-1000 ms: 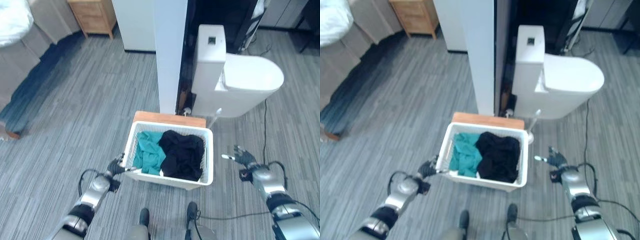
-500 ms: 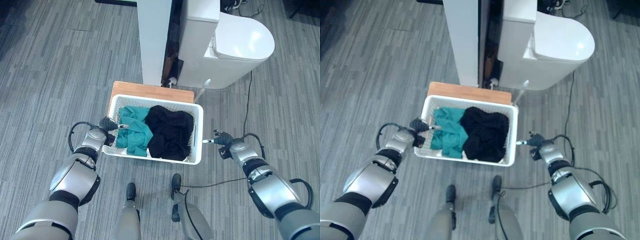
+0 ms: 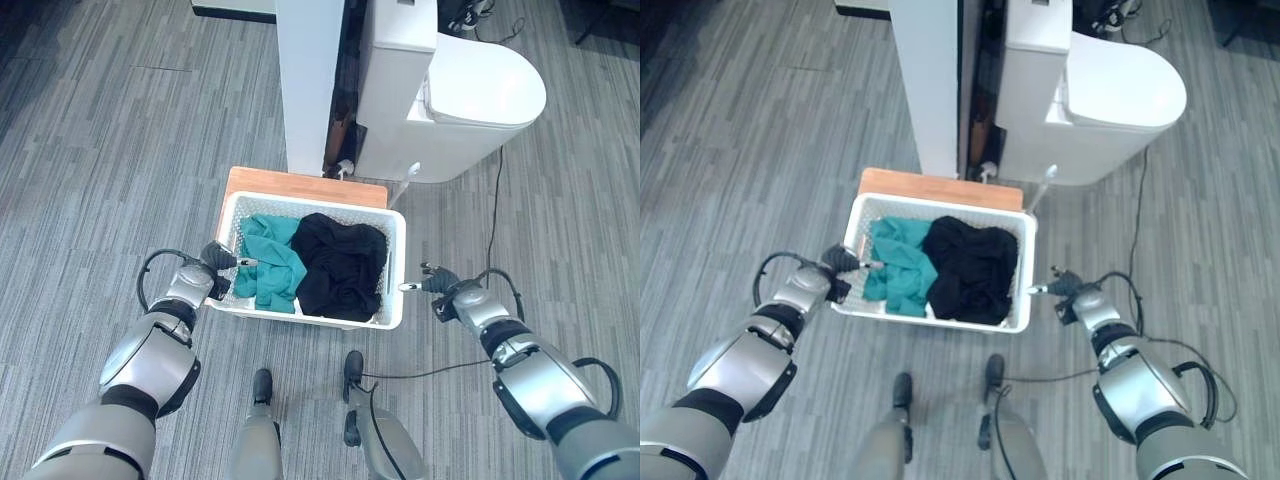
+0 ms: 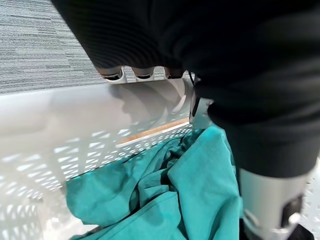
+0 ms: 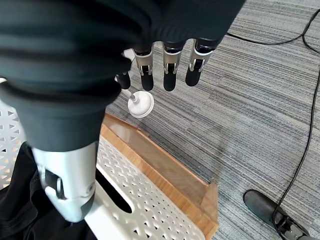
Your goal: Grab the laundry basket,head to the washer,open it,put in the laundry and shut it.
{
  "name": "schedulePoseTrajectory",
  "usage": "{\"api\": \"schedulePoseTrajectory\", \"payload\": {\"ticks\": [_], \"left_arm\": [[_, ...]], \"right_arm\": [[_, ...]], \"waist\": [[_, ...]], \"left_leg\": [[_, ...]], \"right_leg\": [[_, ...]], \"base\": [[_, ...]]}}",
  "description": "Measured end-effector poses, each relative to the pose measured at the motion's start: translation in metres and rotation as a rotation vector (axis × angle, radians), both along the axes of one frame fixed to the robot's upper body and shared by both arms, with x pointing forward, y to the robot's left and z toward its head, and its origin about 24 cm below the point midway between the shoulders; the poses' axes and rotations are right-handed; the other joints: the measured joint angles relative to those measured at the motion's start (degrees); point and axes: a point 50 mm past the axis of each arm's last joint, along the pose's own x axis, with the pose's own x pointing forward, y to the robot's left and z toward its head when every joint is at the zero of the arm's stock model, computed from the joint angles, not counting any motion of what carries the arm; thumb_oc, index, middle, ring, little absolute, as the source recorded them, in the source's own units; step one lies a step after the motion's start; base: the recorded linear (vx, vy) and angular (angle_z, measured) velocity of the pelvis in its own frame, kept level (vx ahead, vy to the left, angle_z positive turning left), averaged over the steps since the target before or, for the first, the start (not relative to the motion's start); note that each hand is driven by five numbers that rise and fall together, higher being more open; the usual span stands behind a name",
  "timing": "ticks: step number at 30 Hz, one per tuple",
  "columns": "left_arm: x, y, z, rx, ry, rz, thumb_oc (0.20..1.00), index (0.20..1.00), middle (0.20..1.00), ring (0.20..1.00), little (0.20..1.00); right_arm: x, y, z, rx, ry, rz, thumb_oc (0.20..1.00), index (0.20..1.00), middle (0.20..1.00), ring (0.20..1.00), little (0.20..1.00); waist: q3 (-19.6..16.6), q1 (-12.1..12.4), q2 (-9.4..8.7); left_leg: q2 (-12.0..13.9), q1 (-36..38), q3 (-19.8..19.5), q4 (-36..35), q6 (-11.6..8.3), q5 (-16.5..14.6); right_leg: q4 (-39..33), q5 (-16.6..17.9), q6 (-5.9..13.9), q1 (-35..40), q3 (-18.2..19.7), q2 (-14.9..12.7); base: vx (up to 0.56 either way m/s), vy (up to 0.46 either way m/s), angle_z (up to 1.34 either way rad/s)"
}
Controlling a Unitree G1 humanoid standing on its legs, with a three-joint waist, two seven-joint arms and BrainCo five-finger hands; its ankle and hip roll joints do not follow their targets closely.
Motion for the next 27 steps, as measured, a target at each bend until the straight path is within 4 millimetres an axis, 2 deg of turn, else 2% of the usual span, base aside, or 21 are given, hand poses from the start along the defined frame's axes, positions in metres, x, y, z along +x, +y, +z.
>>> {"api": "schedulePoseTrajectory", "payload": {"ticks": [7,13,17,24,27], "left_arm": [[0.004,-0.002,0.007,0.000,-0.016,-0.004,1.000,1.000,1.000,1.000,1.000],[0.005,-0.003,0.008,0.000,-0.017,-0.005,1.000,1.000,1.000,1.000,1.000],[0.005,-0.003,0.009,0.007,-0.009,-0.002,1.000,1.000,1.000,1.000,1.000],[0.009,-0.006,0.015,0.071,-0.005,-0.037,1.000,1.000,1.000,1.000,1.000],[0.010,-0.006,0.017,0.110,0.008,-0.045,1.000,1.000,1.000,1.000,1.000]], "right_arm": [[-0.002,0.023,-0.011,0.042,0.028,0.034,1.000,1.000,1.000,1.000,1.000],[0.002,0.028,-0.008,0.077,0.021,0.017,1.000,1.000,1.000,1.000,1.000],[0.004,0.041,-0.007,0.063,0.028,0.059,1.000,1.000,1.000,1.000,1.000],[0.000,0.042,-0.016,0.049,0.095,0.026,1.000,1.000,1.000,1.000,1.000],[0.003,0.044,-0.012,0.025,0.102,0.033,1.000,1.000,1.000,1.000,1.000]], "waist": [[0.0,0.4,0.01],[0.0,0.5,0.01],[0.0,0.6,0.01],[0.0,0.7,0.04],[0.0,0.7,0.04]], "left_leg": [[0.1,-0.2,0.1,-0.2,-0.01,0.0],[0.1,-0.1,0.3,-0.4,0.00,0.0],[0.1,-0.1,0.6,-0.3,-0.01,0.0],[-0.1,-1.1,0.2,0.3,-0.01,0.0],[-0.1,-1.2,0.2,0.3,-0.01,0.0]], "right_leg": [[0.0,0.0,-0.04,-0.5,0.2,0.3],[0.0,0.1,-0.07,-0.5,0.3,0.2],[0.0,0.1,-0.15,-0.5,0.3,0.1],[0.0,0.1,-0.15,-1.0,0.0,-0.2],[0.0,0.2,-0.19,-1.1,0.1,-0.2]], "base": [[0.00,0.001,-0.01],[0.00,0.000,0.00],[0.00,0.000,0.00],[0.00,0.006,0.02],[0.00,0.000,0.00]]}}
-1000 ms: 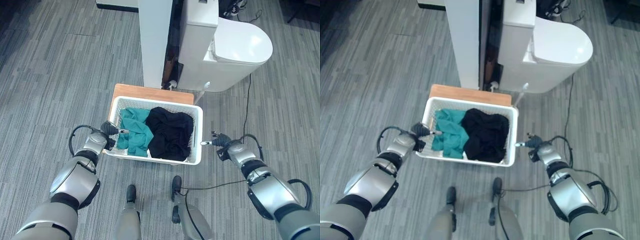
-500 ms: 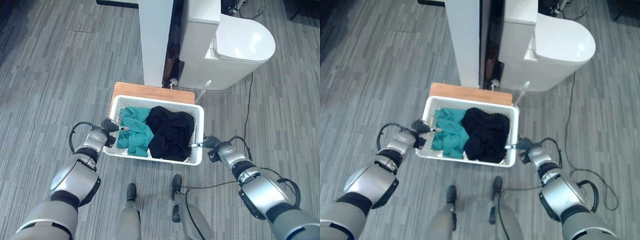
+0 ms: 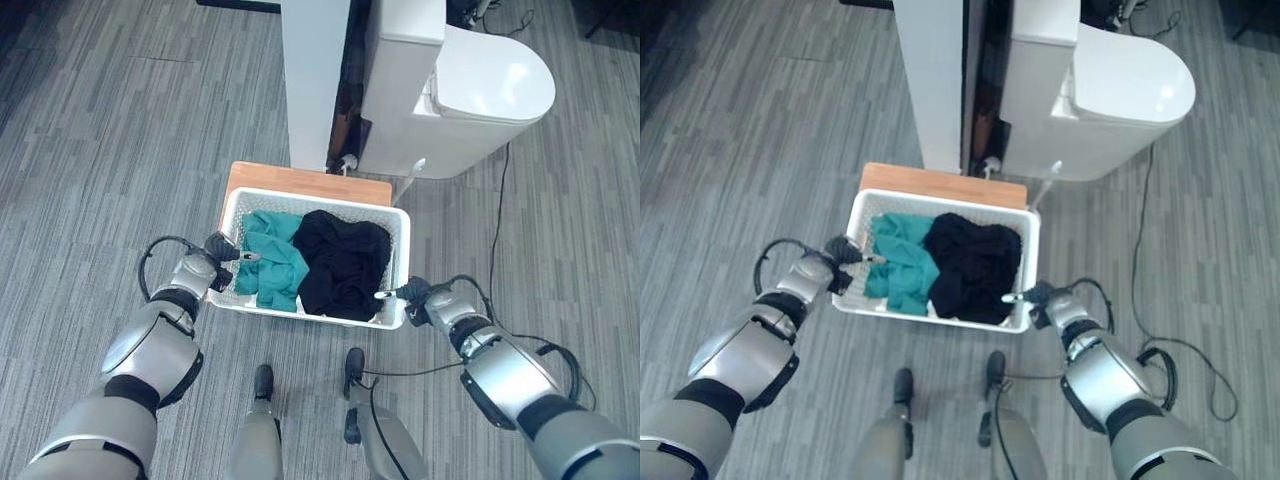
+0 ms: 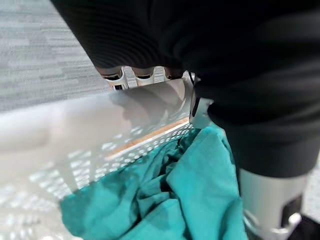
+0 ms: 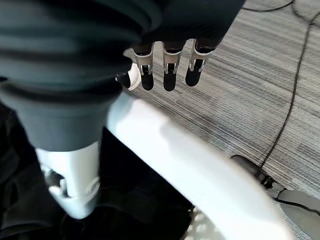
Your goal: Grab the laundry basket,head to the washer,open it,put in the laundry and shut it.
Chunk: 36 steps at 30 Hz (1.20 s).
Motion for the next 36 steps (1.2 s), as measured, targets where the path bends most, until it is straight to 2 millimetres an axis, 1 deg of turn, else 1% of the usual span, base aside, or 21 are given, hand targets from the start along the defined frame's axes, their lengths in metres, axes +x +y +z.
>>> {"api": "schedulePoseTrajectory", "payload": {"ticks": [4,11,16,17,18,19,21,22,23,24,27,28,29,36], "left_arm": [[0.007,-0.002,0.015,0.016,-0.030,-0.002,1.000,1.000,1.000,1.000,1.000],[0.009,-0.002,0.019,0.022,-0.025,0.011,1.000,1.000,1.000,1.000,1.000],[0.012,-0.001,0.029,0.028,-0.048,0.016,1.000,1.000,1.000,1.000,1.000],[0.012,0.000,0.030,0.060,-0.045,0.008,0.953,0.953,0.953,0.953,0.953],[0.013,0.001,0.031,0.071,-0.047,0.005,0.793,0.793,0.793,0.793,0.793],[0.013,0.002,0.033,0.079,-0.048,0.009,0.680,0.680,0.680,0.680,0.680],[0.013,0.003,0.034,0.100,-0.042,0.010,0.595,0.595,0.595,0.595,0.595],[0.013,0.004,0.035,0.127,-0.038,0.004,0.489,0.489,0.489,0.489,0.489],[0.013,0.004,0.036,0.130,-0.039,0.003,0.489,0.489,0.489,0.489,0.489],[0.014,0.004,0.037,0.138,-0.043,0.003,0.200,0.200,0.200,0.200,0.200],[0.014,0.006,0.039,0.177,-0.045,-0.001,0.200,0.200,0.200,0.200,0.200],[0.014,0.010,0.041,0.199,-0.045,0.000,0.200,0.200,0.200,0.200,0.200],[0.014,0.011,0.041,0.202,-0.045,0.002,0.200,0.200,0.200,0.200,0.200],[0.013,0.014,0.043,0.241,-0.049,0.001,0.200,0.200,0.200,0.200,0.200]], "right_arm": [[0.008,0.004,0.012,-0.014,-0.020,0.009,1.000,1.000,1.000,1.000,1.000],[0.012,0.007,0.018,-0.016,-0.032,0.014,1.000,1.000,1.000,1.000,1.000],[0.015,0.009,0.024,-0.019,-0.049,0.022,1.000,1.000,1.000,1.000,1.000],[0.016,0.010,0.024,-0.030,-0.050,0.033,1.000,1.000,1.000,1.000,1.000],[0.016,0.010,0.025,-0.034,-0.053,0.038,1.000,1.000,1.000,1.000,1.000],[0.017,0.011,0.026,-0.034,-0.056,0.043,1.000,1.000,1.000,1.000,1.000],[0.017,0.013,0.026,-0.033,-0.057,0.048,1.000,1.000,1.000,1.000,1.000],[0.017,0.014,0.025,-0.033,-0.057,0.051,1.000,1.000,1.000,1.000,1.000],[0.017,0.015,0.025,-0.032,-0.057,0.053,1.000,1.000,1.000,1.000,1.000],[0.017,0.016,0.025,-0.030,-0.056,0.055,1.000,1.000,1.000,1.000,1.000],[0.017,0.019,0.024,-0.033,-0.056,0.064,1.000,1.000,1.000,1.000,1.000],[0.017,0.022,0.024,-0.042,-0.058,0.082,0.357,0.357,0.357,0.357,0.357],[0.017,0.023,0.024,-0.047,-0.059,0.088,0.200,0.200,0.200,0.200,0.200],[0.018,0.027,0.026,-0.038,-0.081,0.084,0.200,0.200,0.200,0.200,0.200]], "waist": [[0.0,0.1,0.00],[0.0,0.0,-0.02],[-0.1,-0.1,-0.22],[-0.2,-0.1,-0.39],[-0.2,0.0,-0.49],[-0.2,-0.1,-0.57],[-0.3,-0.2,-0.71],[-0.3,-0.3,-0.86],[-0.4,-0.3,-0.96],[-0.5,-0.3,-1.20],[-0.8,-0.3,-1.69],[-1.1,-0.4,-2.12],[-1.1,-0.5,-2.17],[-1.3,-0.8,-2.47]], "left_leg": [[0.0,-2.1,0.0,0.8,0.00,0.0],[0.2,-2.2,0.0,0.7,-0.01,0.0],[0.2,-3.3,0.3,0.9,0.01,0.0],[0.2,-3.3,0.6,0.8,0.04,0.0],[0.2,-3.4,0.9,0.8,0.05,-0.1],[0.2,-3.4,1.2,0.8,0.10,-0.1],[0.2,-3.4,1.2,0.8,0.13,-0.1],[0.2,-3.4,1.2,0.8,0.14,-0.1],[0.2,-3.5,1.2,0.8,0.14,-0.1],[0.2,-3.8,1.2,0.9,0.14,-0.1],[0.2,-3.9,1.3,0.9,0.14,-0.1],[0.2,-4.0,1.3,0.8,0.14,-0.1],[0.2,-4.0,1.3,0.8,0.14,-0.1],[0.2,-4.2,1.3,0.8,0.14,-0.1]], "right_leg": [[0.0,0.5,-0.31,-1.7,0.0,0.2],[0.0,0.5,-0.38,-1.9,0.1,0.5],[0.0,0.7,-0.42,-3.1,0.4,0.6],[0.0,0.7,-0.42,-3.3,0.8,0.6],[0.0,0.8,-0.40,-3.5,1.0,0.6],[0.0,0.9,-0.40,-3.6,1.3,0.6],[0.0,0.9,-0.39,-3.6,1.3,0.6],[0.0,0.9,-0.39,-3.7,1.3,0.6],[0.0,0.9,-0.39,-3.8,1.3,0.6],[0.0,0.9,-0.39,-4.0,1.4,0.6],[0.0,0.9,-0.40,-4.2,1.5,0.6],[0.0,1.0,-0.38,-4.5,1.6,0.6],[0.0,1.0,-0.38,-4.5,1.6,0.6],[0.0,1.0,-0.37,-4.7,1.7,0.7]], "base": [[0.00,0.000,0.00],[0.01,0.002,0.00],[0.01,0.012,-0.02],[0.02,0.024,-0.10],[0.02,0.021,-0.13],[0.02,0.019,-0.08],[0.01,0.012,-0.03],[0.00,0.000,0.00],[0.00,0.000,0.00],[0.00,0.000,0.00],[0.00,0.005,-0.02],[0.01,0.014,-0.05],[0.01,0.008,-0.04],[0.00,0.000,0.00]]}}
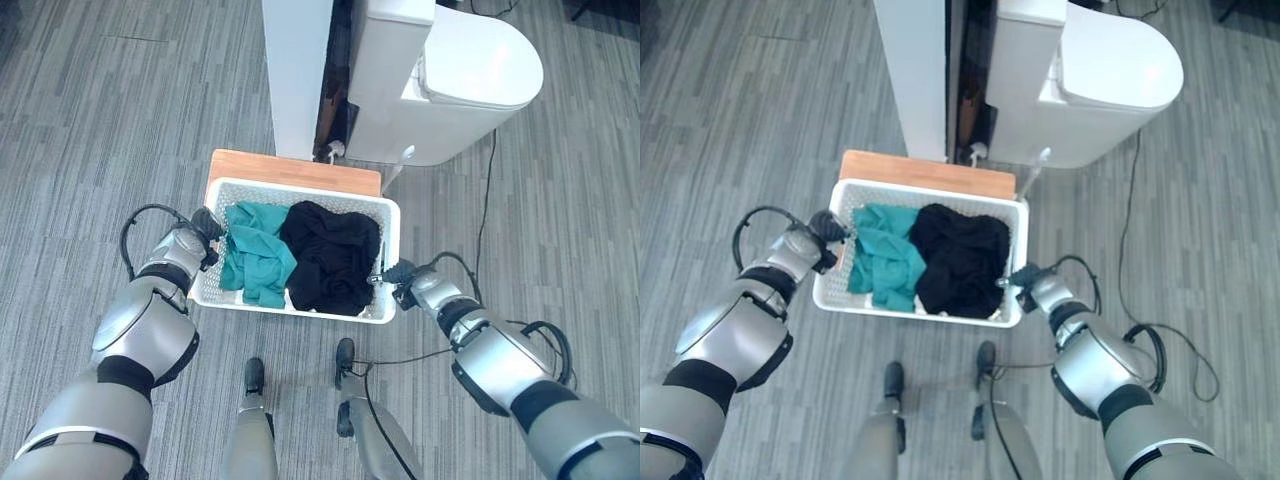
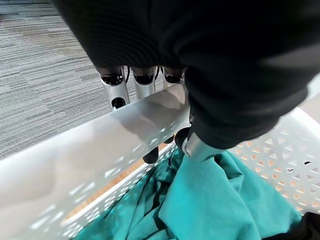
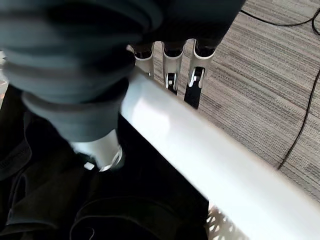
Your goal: Grab the laundry basket,head to the washer,open it,put in the laundry and shut it.
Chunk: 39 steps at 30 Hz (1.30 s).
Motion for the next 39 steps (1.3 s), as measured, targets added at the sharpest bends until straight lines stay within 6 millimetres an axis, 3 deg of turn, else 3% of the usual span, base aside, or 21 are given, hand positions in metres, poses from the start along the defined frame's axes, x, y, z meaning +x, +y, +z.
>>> {"api": "schedulePoseTrajectory", "payload": {"ticks": [15,20,23,29,34,39], "left_arm": [[-0.003,0.006,-0.005,-0.004,-0.021,0.030,0.200,0.200,0.200,0.200,0.200],[-0.013,0.003,-0.033,-0.042,0.024,0.013,0.200,0.200,0.200,0.200,0.200],[-0.024,-0.003,-0.059,-0.059,0.079,-0.012,0.200,0.200,0.200,0.200,0.200],[-0.056,-0.025,-0.119,-0.115,0.237,-0.062,0.200,0.200,0.200,0.200,0.200],[-0.080,-0.034,-0.151,-0.164,0.329,-0.087,0.200,0.200,0.200,0.200,0.200],[-0.090,-0.048,-0.163,-0.213,0.352,-0.147,0.200,0.200,0.200,0.200,0.200]], "right_arm": [[-0.001,0.003,0.000,0.032,-0.050,0.001,0.200,0.200,0.200,0.200,0.200],[-0.007,-0.010,-0.008,0.031,-0.041,-0.010,0.200,0.200,0.200,0.200,0.200],[-0.017,-0.021,-0.021,0.020,-0.009,-0.026,0.200,0.200,0.200,0.200,0.200],[-0.052,-0.047,-0.063,0.055,0.119,-0.109,0.200,0.200,0.200,0.200,0.200],[-0.074,-0.064,-0.084,0.042,0.191,-0.133,0.200,0.200,0.200,0.200,0.200],[-0.101,-0.083,-0.102,0.080,0.254,-0.196,0.200,0.200,0.200,0.200,0.200]], "waist": [[-0.5,-0.1,-0.71],[-1.9,-0.3,-0.84],[-2.7,-0.7,-0.85],[-5.7,-1.1,1.07],[-8.2,-0.8,3.45],[-9.7,-0.7,4.66]], "left_leg": [[-0.1,0.6,0.8,-0.3,0.01,0.0],[-0.3,2.5,1.5,-0.9,0.28,-0.2],[-0.6,5.0,1.5,-1.4,0.37,-0.2],[-1.3,9.9,1.5,-2.7,1.36,-0.8],[-1.5,12.8,1.4,-4.1,1.69,-0.9],[-1.9,14.7,1.1,-4.3,1.98,-1.1]], "right_leg": [[0.0,0.5,-0.15,0.0,0.7,0.0],[0.0,0.4,-0.11,1.4,1.1,-0.4],[0.0,0.3,-0.04,3.5,1.1,-0.8],[0.0,-1.0,0.75,8.0,1.0,-1.7],[0.0,-1.8,1.26,10.3,0.8,-1.9],[0.0,-2.6,1.57,12.5,-0.1,-2.1]], "base": [[0.01,0.006,-0.02],[0.07,0.041,-0.06],[0.10,0.052,0.00],[0.10,0.043,0.02],[0.08,0.041,0.02],[0.05,0.021,0.06]]}}
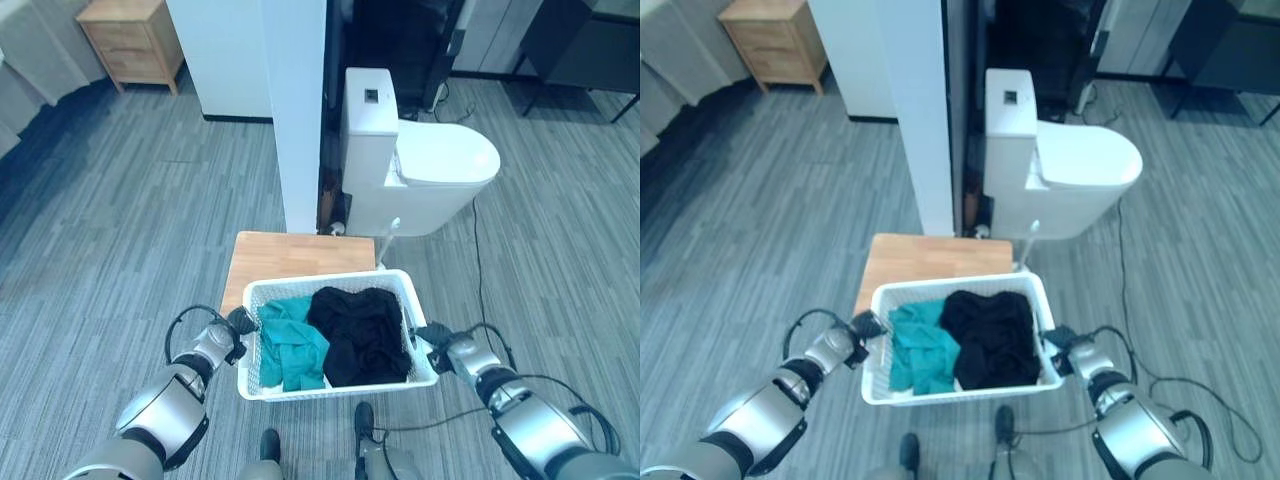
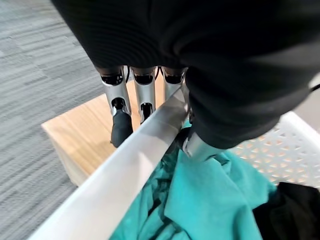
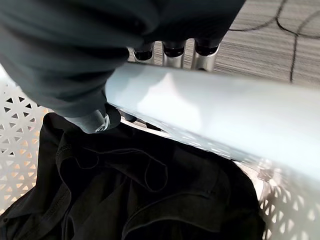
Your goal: Grab the laundry basket,head to the washer,open it,put in the laundry and shut it.
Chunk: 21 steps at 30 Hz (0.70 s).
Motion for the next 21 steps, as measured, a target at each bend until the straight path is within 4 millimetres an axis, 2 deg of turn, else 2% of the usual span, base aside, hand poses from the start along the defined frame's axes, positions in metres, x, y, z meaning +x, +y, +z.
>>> {"api": "schedulePoseTrajectory", "payload": {"ticks": [2,5,8,21], "left_arm": [[-0.002,-0.003,-0.002,-0.009,0.007,-0.007,0.200,0.200,0.200,0.200,0.200],[-0.013,-0.012,-0.012,-0.045,0.021,-0.034,0.200,0.200,0.200,0.200,0.200],[-0.021,-0.018,-0.019,-0.060,0.041,-0.052,0.200,0.200,0.200,0.200,0.200],[-0.025,-0.025,-0.024,-0.046,0.082,-0.095,0.200,0.200,0.200,0.200,0.200]], "right_arm": [[-0.003,-0.003,-0.001,0.008,-0.002,-0.008,0.200,0.200,0.200,0.200,0.200],[-0.021,-0.015,-0.010,0.018,0.015,-0.049,0.200,0.200,0.200,0.200,0.200],[-0.035,-0.021,-0.018,0.023,0.042,-0.076,0.200,0.200,0.200,0.200,0.200],[-0.053,-0.025,-0.028,0.036,0.078,-0.112,0.200,0.200,0.200,0.200,0.200]], "waist": [[-0.4,0.0,0.20],[-1.9,0.2,0.91],[-1.9,0.3,0.96],[-4.8,0.4,0.78]], "left_leg": [[-0.1,0.3,0.0,0.0,0.14,-0.1],[-0.3,0.8,-0.5,-0.2,0.46,-0.3],[-1.0,1.7,-1.2,-0.2,0.72,-0.2],[-1.7,1.5,-1.9,-0.3,1.29,-0.4]], "right_leg": [[0.0,-0.1,0.01,0.3,0.0,-0.2],[0.0,-0.4,0.23,0.9,-0.3,-0.6],[0.0,-0.6,0.37,2.1,-0.6,-1.0],[0.0,-1.1,1.13,2.4,-1.7,-2.1]], "base": [[0.02,0.014,0.04],[0.01,0.020,0.07],[-0.01,0.054,0.11],[0.00,0.012,0.03]]}}
